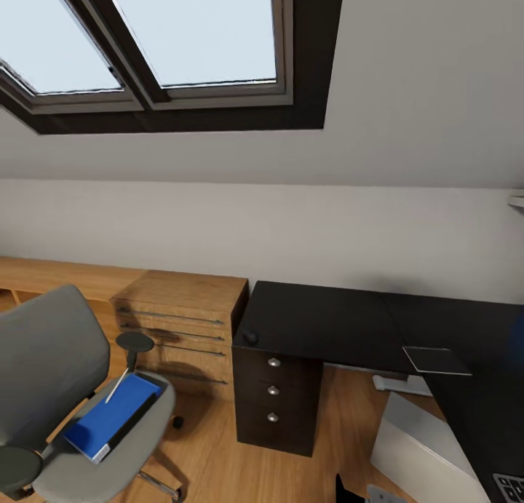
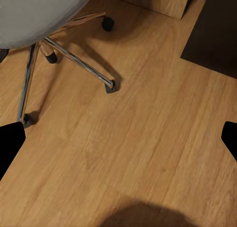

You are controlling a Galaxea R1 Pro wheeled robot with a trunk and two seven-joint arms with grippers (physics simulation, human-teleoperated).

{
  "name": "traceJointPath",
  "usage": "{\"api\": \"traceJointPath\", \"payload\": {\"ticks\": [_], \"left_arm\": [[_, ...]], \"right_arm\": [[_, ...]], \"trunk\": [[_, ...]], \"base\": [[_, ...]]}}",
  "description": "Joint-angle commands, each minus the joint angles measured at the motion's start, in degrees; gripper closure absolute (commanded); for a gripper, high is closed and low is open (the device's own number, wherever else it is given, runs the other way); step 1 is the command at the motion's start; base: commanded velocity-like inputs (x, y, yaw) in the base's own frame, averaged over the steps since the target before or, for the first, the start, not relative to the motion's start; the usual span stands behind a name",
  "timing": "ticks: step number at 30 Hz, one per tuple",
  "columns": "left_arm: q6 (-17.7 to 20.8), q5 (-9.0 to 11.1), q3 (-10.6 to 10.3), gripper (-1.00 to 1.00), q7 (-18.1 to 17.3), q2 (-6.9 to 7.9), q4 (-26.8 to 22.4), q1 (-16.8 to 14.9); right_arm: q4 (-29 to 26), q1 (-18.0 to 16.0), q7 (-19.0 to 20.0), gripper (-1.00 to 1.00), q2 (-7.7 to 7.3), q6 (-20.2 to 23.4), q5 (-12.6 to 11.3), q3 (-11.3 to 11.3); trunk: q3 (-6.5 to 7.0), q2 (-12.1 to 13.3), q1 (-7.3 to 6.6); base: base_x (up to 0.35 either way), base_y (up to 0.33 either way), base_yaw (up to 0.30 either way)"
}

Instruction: In the bedroom, organize the workspace by keeping the computer under the desk, ensuring the monitor is on the desk, placing the keyboard on the desk next to the monitor, placing the mouse on the desk next to the keyboard, moving the folder from the swivel chair onto the desk next to the mouse, stacking the notebook on top of the folder with the pen on top of the notebook, and positioning the swivel chair next to the desk.

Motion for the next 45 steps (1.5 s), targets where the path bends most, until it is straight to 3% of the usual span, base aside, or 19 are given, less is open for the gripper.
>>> {"api": "traceJointPath", "payload": {"ticks": [1,8,26,36,45], "left_arm": [[-0.2,0.4,-0.5,-1.00,0.4,0.03,0.0,-0.1],[-0.2,0.4,-0.5,-1.00,0.3,0.03,0.0,-0.1],[-0.3,0.4,-0.5,-1.00,0.3,0.03,0.0,-0.1],[-0.4,0.4,-0.5,-1.00,0.3,0.03,0.0,-0.1],[-0.4,0.3,-0.5,-1.00,0.3,0.03,0.0,-0.1]], "right_arm": [[0.0,0.0,0.3,-1.00,0.01,-0.2,-0.4,-0.1],[0.0,0.0,0.3,-1.00,0.01,-0.2,-0.4,-0.1],[0.0,0.0,0.3,-1.00,0.01,-0.2,-0.4,-0.1],[0.0,0.0,0.3,-1.00,-0.01,-0.2,-0.4,0.0],[0.0,0.0,0.3,-1.00,-0.08,-0.2,-0.5,-0.1]], "trunk": [[0.10,0.4,-0.22],[1.04,3.2,-1.75],[-0.45,3.2,-1.75],[-1.27,3.2,-1.75],[-1.69,3.2,-1.75]], "base": [[0.000,0.000,0.001],[0.000,0.000,0.044],[0.002,0.000,0.085],[0.236,0.000,0.088],[0.030,0.000,0.042]]}}
